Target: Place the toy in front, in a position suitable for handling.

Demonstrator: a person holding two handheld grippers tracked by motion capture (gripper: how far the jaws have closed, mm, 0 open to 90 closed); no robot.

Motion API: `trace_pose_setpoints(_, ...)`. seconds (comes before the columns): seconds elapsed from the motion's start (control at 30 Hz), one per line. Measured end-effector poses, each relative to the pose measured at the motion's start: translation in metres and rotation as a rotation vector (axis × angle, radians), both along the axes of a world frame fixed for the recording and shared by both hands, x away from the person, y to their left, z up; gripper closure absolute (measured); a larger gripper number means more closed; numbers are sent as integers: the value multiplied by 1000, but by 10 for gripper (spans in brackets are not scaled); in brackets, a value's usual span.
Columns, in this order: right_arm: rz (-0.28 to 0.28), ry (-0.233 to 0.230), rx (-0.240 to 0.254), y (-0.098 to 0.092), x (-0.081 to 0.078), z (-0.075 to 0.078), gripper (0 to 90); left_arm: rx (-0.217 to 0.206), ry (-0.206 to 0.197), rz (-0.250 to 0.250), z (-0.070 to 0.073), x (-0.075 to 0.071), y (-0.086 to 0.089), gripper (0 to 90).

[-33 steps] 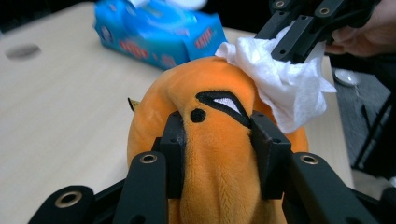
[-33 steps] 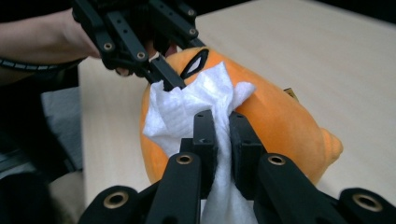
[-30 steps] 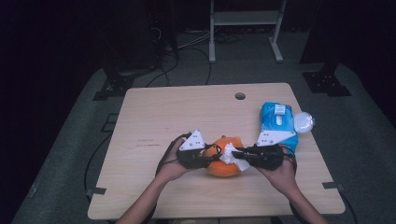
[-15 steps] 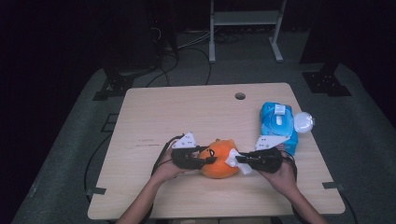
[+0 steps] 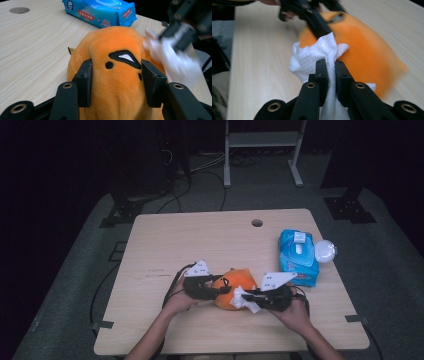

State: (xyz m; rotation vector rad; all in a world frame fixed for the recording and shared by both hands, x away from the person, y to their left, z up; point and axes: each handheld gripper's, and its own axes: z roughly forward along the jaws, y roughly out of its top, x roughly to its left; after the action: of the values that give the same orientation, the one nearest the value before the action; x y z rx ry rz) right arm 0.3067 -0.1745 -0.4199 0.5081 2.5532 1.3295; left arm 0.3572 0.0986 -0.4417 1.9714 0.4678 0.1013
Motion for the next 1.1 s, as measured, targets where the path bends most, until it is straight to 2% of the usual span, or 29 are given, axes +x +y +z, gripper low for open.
trace_pose_setpoints(0.1, -78, 18, 10, -25, 6, -3, 822, -16, 11, 2, -1, 1, 1, 490)
trace_pose_setpoints(0.17, -125, 51, 54, -38, 11, -4, 821, -8, 5, -6, -1, 1, 0, 486)
trace_pose_setpoints(0.3, -134, 60, 120, -36, 20, 1, 818, 0, -3, -16, 0, -1, -1, 475)
trace_pose_setpoints(0.4, -112, 95, 102, -26, 26, -6, 819, 7, -6, -42, 0, -1, -1, 434)
trace_pose_setpoints(0.43, -97, 112, 92, -23, 25, -9, 819, 13, -8, -51, -1, -1, -1, 403)
trace_pose_setpoints(0.57, -86, 122, 77, -21, 20, -10, 820, 11, 1, -67, 0, -2, -2, 335)
trace_pose_setpoints(0.63, -83, 143, 76, -21, 16, -14, 821, 10, -10, -69, 0, -7, -3, 307)
trace_pose_setpoints(0.83, -83, 141, 65, -20, 11, -15, 821, -2, -20, -62, -3, -9, -4, 272)
trace_pose_setpoints(0.93, -87, 138, 62, -19, 10, -15, 820, -15, -36, -74, -5, -9, -3, 259)
trace_pose_setpoints(1.07, -85, 135, 60, -19, 9, -15, 819, -12, -55, -92, -6, -9, -3, 251)
trace_pose_setpoints(1.1, -87, 135, 59, -18, 9, -15, 820, -11, -75, -99, -7, -10, -2, 252)
